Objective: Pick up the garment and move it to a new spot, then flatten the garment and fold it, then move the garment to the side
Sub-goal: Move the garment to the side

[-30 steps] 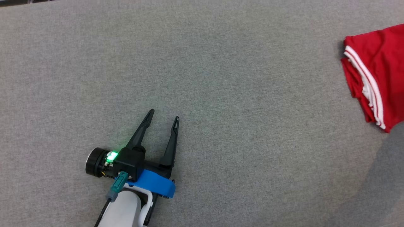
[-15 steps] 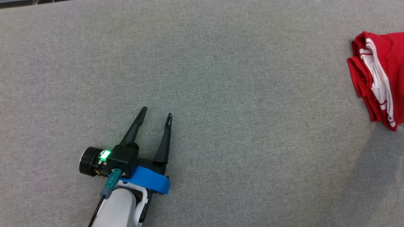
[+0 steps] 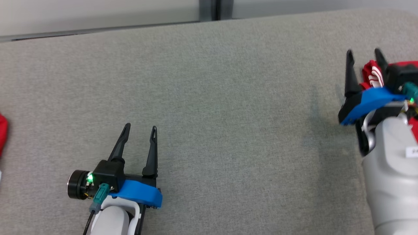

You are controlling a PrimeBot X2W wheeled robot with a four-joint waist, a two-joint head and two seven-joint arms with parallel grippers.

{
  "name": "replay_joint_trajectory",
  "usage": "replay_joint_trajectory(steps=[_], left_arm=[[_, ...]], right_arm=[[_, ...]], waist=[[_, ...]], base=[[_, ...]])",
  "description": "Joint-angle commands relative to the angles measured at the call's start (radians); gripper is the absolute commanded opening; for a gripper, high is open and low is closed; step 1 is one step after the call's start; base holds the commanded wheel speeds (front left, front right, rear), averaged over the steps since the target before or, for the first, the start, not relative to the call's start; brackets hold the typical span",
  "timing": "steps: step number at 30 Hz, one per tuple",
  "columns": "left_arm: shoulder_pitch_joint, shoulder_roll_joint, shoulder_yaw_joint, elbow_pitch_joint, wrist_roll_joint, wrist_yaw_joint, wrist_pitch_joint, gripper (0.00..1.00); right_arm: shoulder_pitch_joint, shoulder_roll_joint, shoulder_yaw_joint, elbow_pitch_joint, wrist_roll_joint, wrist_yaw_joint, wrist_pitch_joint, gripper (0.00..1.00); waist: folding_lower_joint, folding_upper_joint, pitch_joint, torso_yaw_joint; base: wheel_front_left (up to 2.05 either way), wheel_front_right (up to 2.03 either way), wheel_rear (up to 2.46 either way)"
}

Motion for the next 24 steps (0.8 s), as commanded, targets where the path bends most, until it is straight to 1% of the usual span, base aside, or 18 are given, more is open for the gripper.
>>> replay_joint_trajectory(steps=[1,4,8,15,18,24], left_arm=[[0.012,0.0,0.008,0.005,-0.007,0.01,0.0,1.0],[0.026,0.0,0.027,0.018,-0.016,0.025,0.0,1.0],[0.046,0.0,0.059,0.047,-0.013,0.034,0.0,1.0],[0.095,0.0,0.109,0.086,-0.028,0.046,0.0,1.0],[0.118,0.0,0.12,0.097,-0.042,0.051,0.0,1.0],[0.159,0.0,0.122,0.103,-0.052,0.057,0.0,1.0]], right_arm=[[0.045,0.008,0.038,-0.036,0.042,-0.001,-0.002,1.0],[0.155,0.026,0.102,-0.104,0.141,-0.001,-0.002,1.0],[0.287,0.042,0.15,-0.174,0.224,-0.001,-0.002,1.0],[0.456,0.045,0.257,-0.203,0.311,-0.001,-0.002,1.0],[0.5,0.045,0.295,-0.217,0.335,-0.001,-0.002,1.0],[0.548,0.045,0.331,-0.241,0.351,-0.001,-0.002,1.0]], waist=[[0.0001,0.0,-0.017,0.007],[0.0001,0.0,-0.05,0.024],[0.0001,0.0,-0.095,0.041],[0.0001,0.0,-0.168,0.056],[0.0001,0.0,-0.195,0.055],[0.0001,0.0,-0.233,0.056]], base=[[0.0,0.0,0.0],[0.0,0.0,0.0],[0.0,0.0,0.0],[0.0,0.0,0.0],[0.0,0.0,0.0],[0.0,0.0,0.0]])
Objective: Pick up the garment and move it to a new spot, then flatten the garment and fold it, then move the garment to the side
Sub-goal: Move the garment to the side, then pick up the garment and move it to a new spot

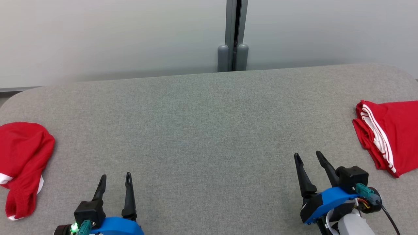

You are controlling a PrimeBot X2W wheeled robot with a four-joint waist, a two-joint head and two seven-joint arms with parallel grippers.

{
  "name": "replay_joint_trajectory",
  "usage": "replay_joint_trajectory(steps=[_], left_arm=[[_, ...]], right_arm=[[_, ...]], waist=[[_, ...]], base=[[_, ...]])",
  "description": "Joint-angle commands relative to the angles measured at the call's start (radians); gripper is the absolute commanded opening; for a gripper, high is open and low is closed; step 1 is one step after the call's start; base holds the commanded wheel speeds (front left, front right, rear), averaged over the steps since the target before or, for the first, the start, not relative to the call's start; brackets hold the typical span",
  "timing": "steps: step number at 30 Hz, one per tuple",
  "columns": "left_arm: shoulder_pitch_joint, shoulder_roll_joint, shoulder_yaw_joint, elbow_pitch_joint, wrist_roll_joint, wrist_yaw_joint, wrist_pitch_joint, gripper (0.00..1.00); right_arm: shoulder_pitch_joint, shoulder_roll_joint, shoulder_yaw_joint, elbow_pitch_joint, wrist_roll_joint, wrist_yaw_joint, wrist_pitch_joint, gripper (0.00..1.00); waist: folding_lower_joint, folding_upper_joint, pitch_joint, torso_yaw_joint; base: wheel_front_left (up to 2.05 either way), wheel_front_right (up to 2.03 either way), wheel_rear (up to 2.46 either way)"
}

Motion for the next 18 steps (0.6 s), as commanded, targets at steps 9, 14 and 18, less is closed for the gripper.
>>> replay_joint_trajectory(steps=[9,14,18], left_arm=[[0.061,0.0,-0.01,0.008,0.001,0.005,0.0,1.0],[0.076,0.0,-0.013,0.007,-0.001,0.001,0.0,1.0],[0.08,0.0,-0.016,0.006,-0.002,0.0,0.0,1.0]], right_arm=[[0.065,-0.001,0.005,-0.015,0.031,0.0,-0.002,1.0],[0.084,-0.001,0.013,-0.012,0.041,0.0,-0.002,1.0],[0.086,-0.001,0.02,-0.012,0.043,0.0,-0.002,1.0]], waist=[[0.0002,0.0,-0.063,0.004],[0.0002,0.0,-0.076,0.008],[0.0002,0.0,-0.077,0.014]], base=[[0.0,0.0,0.0],[0.0,0.0,0.0],[0.0,0.0,0.0]])
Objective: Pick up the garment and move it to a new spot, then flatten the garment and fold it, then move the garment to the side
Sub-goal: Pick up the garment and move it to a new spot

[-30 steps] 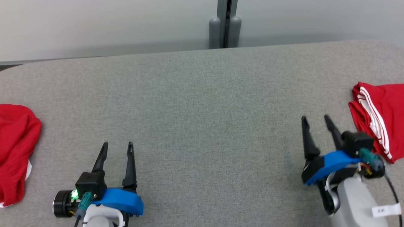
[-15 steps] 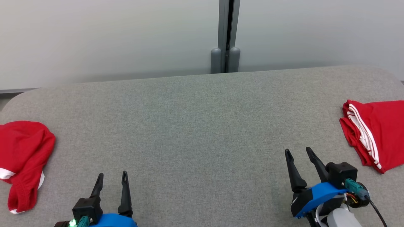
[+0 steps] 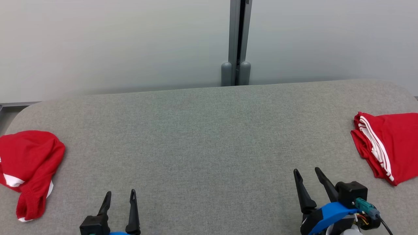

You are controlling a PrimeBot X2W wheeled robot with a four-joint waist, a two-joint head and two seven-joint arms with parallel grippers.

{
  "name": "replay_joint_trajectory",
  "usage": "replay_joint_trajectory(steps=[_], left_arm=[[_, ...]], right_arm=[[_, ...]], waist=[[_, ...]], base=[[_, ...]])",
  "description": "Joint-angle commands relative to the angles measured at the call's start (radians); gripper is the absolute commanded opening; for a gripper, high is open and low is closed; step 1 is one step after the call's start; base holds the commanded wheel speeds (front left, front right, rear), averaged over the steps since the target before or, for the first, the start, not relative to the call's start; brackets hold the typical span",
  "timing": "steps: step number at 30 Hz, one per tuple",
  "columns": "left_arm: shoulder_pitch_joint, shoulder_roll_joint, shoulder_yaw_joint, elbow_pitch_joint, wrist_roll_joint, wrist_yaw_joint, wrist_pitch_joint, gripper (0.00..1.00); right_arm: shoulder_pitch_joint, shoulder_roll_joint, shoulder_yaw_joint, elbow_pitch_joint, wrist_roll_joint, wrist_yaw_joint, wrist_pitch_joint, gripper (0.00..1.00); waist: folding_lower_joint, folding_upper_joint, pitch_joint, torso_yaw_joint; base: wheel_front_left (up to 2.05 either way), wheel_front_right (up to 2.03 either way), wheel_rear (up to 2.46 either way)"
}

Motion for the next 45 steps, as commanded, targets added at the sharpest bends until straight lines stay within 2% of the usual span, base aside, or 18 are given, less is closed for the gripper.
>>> replay_joint_trajectory(steps=[1,9,22,28,33,39,42,45], left_arm=[[0.006,0.001,0.0,-0.004,0.0,0.001,0.0,1.0],[-0.007,0.001,-0.01,0.003,-0.019,0.016,0.0,1.0],[-0.024,0.0,0.029,0.001,-0.062,0.053,0.0,1.0],[-0.009,-0.001,0.059,-0.005,-0.081,0.067,0.0,1.0],[-0.013,0.0,0.069,-0.008,-0.096,0.07,0.0,1.0],[-0.054,0.0,0.09,-0.008,-0.1,0.058,0.0,1.0],[-0.099,0.001,0.124,0.002,-0.087,0.03,0.0,1.0],[-0.165,0.01,0.166,0.025,-0.071,-0.016,0.0,1.0]], right_arm=[[0.009,-0.001,0.002,0.001,0.006,0.0,-0.002,1.0],[0.008,-0.001,0.011,0.004,-0.004,0.0,-0.002,1.0],[-0.04,-0.001,0.064,0.001,-0.007,0.0,-0.002,1.0],[-0.06,-0.001,0.092,0.007,-0.011,0.0,-0.002,1.0],[-0.069,-0.002,0.105,0.007,-0.017,0.0,-0.002,1.0],[-0.085,-0.002,0.106,0.002,-0.032,0.0,-0.002,1.0],[-0.098,-0.002,0.109,-0.005,-0.047,0.0,-0.002,1.0],[-0.115,-0.002,0.11,-0.019,-0.062,0.0,-0.002,1.0]], waist=[[0.0001,0.0,0.002,0.003],[0.0001,0.0,0.024,0.074],[0.0001,0.0,0.097,0.338],[0.0001,0.0,0.114,0.419],[0.0001,0.0,0.125,0.45],[0.0001,0.0,0.149,0.449],[0.0001,0.0,0.172,0.436],[0.0001,0.0,0.203,0.42]], base=[[0.0,0.0,0.0],[0.0,0.0,0.0],[0.0,0.0,0.0],[0.0,0.0,0.0],[0.0,0.0,0.0],[0.0,0.0,0.0],[0.0,0.0,0.0],[0.0,0.0,0.0]])
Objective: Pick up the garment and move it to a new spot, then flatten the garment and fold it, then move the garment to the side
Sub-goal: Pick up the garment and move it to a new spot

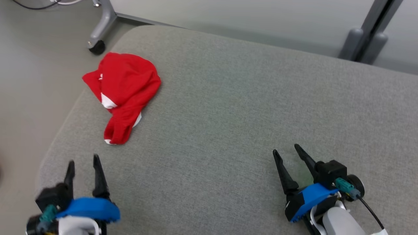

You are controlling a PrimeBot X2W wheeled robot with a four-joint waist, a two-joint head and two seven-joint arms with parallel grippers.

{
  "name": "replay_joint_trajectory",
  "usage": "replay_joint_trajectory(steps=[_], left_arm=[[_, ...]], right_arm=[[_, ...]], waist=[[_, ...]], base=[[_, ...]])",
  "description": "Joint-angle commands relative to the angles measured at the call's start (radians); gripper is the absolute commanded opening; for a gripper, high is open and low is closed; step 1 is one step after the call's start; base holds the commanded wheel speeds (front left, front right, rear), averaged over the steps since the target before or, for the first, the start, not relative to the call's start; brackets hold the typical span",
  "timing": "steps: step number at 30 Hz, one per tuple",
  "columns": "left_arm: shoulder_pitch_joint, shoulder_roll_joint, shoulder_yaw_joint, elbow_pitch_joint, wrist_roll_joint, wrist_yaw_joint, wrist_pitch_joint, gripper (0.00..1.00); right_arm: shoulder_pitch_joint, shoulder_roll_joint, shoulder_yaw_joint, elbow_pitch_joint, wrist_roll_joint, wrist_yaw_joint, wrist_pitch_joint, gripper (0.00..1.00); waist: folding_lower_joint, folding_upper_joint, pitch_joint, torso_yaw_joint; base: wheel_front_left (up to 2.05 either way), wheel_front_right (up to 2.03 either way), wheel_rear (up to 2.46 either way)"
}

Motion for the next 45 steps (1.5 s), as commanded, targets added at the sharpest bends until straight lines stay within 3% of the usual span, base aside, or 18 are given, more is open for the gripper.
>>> replay_joint_trajectory(steps=[1,6,13,19,24,31,32,33,34,39,45], left_arm=[[-0.051,0.013,0.022,0.007,0.009,-0.017,0.0,1.0],[-0.207,0.073,0.05,0.096,0.008,-0.071,0.0,1.0],[-0.422,0.152,0.022,0.25,-0.044,-0.094,0.0,1.0],[-0.564,0.21,-0.05,0.418,-0.129,-0.092,0.01,1.0],[-0.632,0.244,-0.051,0.524,-0.145,-0.087,0.016,1.0],[-0.698,0.264,-0.07,0.701,-0.128,-0.041,0.084,1.0],[-0.702,0.263,-0.073,0.72,-0.129,-0.041,0.093,0.95],[-0.701,0.26,-0.079,0.736,-0.127,-0.045,0.099,0.09],[-0.7,0.256,-0.08,0.749,-0.134,-0.05,0.107,0.0],[-0.709,0.287,-0.086,0.738,-0.13,-0.063,0.038,0.0],[-0.734,0.313,-0.106,0.607,-0.091,-0.066,0.0,0.0]], right_arm=[[-0.018,-0.003,0.0,-0.011,-0.013,0.0,-0.002,1.0],[-0.054,-0.003,0.001,-0.034,-0.047,0.0,-0.002,1.0],[-0.098,-0.023,-0.009,-0.055,-0.072,0.0,0.0,1.0],[-0.129,-0.049,-0.018,-0.071,-0.077,-0.001,0.001,1.0],[-0.135,-0.065,-0.026,-0.089,-0.082,-0.001,0.004,1.0],[-0.13,-0.07,-0.033,-0.099,-0.08,-0.002,0.004,1.0],[-0.128,-0.068,-0.035,-0.098,-0.078,-0.002,0.004,1.0],[-0.127,-0.066,-0.034,-0.098,-0.077,-0.002,0.004,1.0],[-0.126,-0.063,-0.034,-0.098,-0.076,-0.002,0.004,1.0],[-0.121,-0.04,-0.04,-0.105,-0.073,-0.001,0.002,1.0],[-0.098,-0.019,-0.056,-0.101,-0.057,-0.001,0.0,1.0]], waist=[[-0.0001,0.0,0.017,-0.006],[-0.0001,0.0,0.086,-0.042],[-0.0001,0.0,0.186,-0.093],[-0.0001,0.0,0.255,-0.136],[-0.0001,0.0,0.283,-0.159],[-0.0001,0.0,0.295,-0.188],[-0.0001,0.0,0.292,-0.191],[-0.0001,0.0,0.289,-0.194],[-0.0001,0.0,0.285,-0.197],[-0.0001,0.0,0.249,-0.22],[-0.0001,0.0,0.183,-0.245]], base=[[0.0,0.0,0.0],[0.0,0.0,0.0],[0.0,0.0,0.0],[0.0,0.0,0.0],[0.0,0.0,0.0],[0.0,0.0,0.0],[0.0,0.0,0.0],[0.0,0.0,0.0],[0.0,0.0,0.0],[0.0,0.0,0.0],[0.0,0.0,0.0]])
